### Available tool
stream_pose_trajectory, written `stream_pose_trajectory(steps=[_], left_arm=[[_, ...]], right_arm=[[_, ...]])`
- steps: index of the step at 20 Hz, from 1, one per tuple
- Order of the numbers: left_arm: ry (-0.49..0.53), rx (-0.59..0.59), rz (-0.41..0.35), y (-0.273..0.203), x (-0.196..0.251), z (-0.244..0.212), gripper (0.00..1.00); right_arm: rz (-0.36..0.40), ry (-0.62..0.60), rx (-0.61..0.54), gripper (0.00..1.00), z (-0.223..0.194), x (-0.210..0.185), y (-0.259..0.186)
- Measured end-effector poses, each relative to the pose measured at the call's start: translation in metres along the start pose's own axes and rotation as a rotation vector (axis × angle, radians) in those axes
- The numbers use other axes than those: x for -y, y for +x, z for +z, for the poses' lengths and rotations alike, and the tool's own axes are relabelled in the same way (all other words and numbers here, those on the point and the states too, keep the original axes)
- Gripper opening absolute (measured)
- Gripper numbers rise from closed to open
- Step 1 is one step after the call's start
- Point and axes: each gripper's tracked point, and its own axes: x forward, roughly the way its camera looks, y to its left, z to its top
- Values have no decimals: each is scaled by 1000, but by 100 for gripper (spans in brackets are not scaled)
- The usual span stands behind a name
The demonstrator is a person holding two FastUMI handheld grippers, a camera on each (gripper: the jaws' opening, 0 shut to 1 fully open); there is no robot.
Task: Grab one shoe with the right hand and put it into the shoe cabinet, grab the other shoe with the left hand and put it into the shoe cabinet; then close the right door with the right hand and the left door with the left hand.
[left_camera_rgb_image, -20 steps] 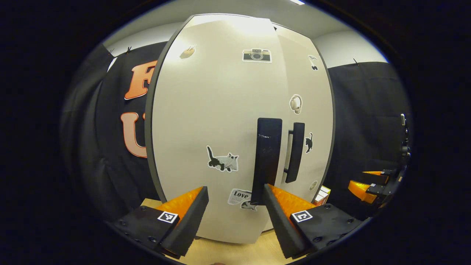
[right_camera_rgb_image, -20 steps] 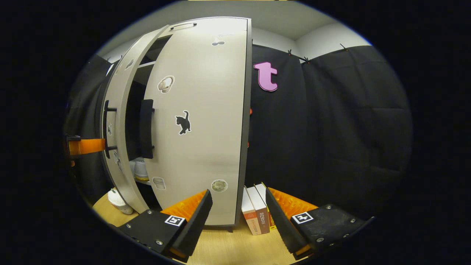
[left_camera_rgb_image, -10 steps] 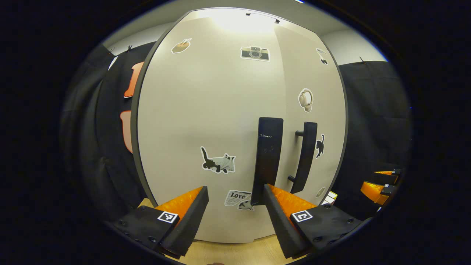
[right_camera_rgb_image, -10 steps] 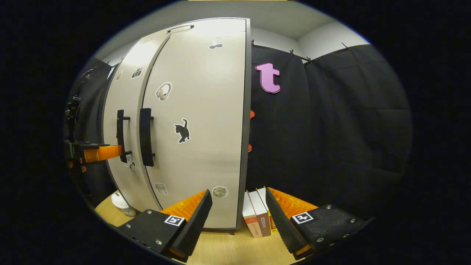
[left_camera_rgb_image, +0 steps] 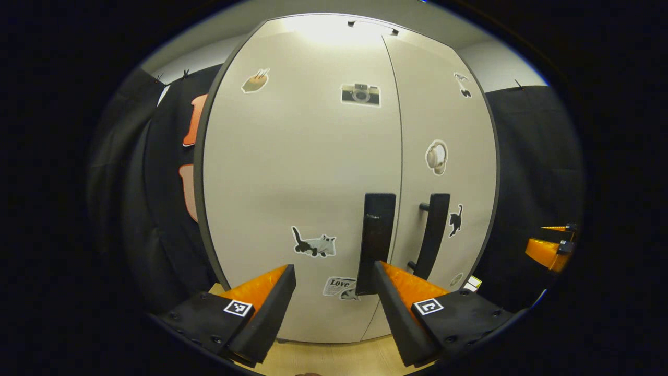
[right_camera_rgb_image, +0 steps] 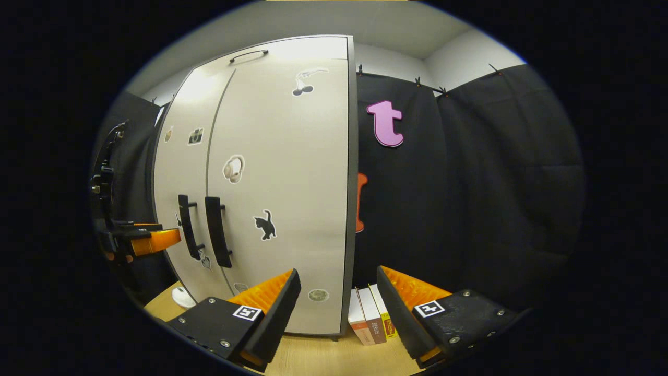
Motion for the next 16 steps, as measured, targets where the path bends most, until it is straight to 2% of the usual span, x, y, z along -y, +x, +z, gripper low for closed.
stream_pose_trajectory(steps=[6,12,16], left_arm=[[3,135,61,-34,-16,58,96],[11,224,133,-75,-45,92,96],[10,228,174,-97,-53,94,96]], right_arm=[[2,-26,121,91,68,10,-29],[-25,-35,171,92,91,28,-51],[-40,-45,190,92,97,39,-65]])
